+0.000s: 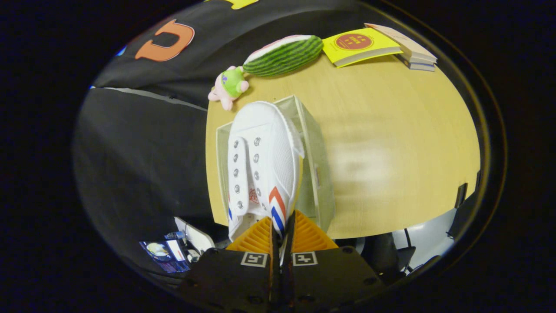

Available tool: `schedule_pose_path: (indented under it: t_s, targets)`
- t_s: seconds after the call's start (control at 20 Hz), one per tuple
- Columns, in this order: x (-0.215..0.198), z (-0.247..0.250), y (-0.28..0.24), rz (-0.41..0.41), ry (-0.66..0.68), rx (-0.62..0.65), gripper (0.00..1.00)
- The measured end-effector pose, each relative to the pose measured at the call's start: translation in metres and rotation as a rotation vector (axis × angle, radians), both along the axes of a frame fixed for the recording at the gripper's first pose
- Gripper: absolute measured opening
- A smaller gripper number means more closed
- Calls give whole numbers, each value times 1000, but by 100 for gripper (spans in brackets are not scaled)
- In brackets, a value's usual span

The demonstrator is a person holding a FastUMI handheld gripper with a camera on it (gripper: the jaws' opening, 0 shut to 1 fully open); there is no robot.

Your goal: Open the storage box then place both shoes into the box .Put the left shoe in first, then the right shoe, with the right side of both shoes facing outward in a uniform manner.

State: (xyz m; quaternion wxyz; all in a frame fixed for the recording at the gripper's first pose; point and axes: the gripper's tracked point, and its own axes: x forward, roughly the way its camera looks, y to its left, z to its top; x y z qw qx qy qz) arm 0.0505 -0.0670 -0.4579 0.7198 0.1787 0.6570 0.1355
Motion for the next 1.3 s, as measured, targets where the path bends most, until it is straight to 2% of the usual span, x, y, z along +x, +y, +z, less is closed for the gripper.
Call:
schedule_pose_path:
  t_s: [0.3,0.4,0.45,0.6,0.7,0.85,1.15,1.3]
  targets:
    - [2,2,0,-4,-32,-70,10]
    - [1,12,3,-18,-26,-45,17]
    - [2,19,1,-23,-35,-29,28]
    - [8,18,7,-24,-78,-1,49]
    - [19,31,1,-15,-149,-17,78]
    - [32,51,-11,3,-272,-60,84]
    - [42,89,-35,17,-464,-112,84]
    - [50,116,-60,-13,-600,-165,84]
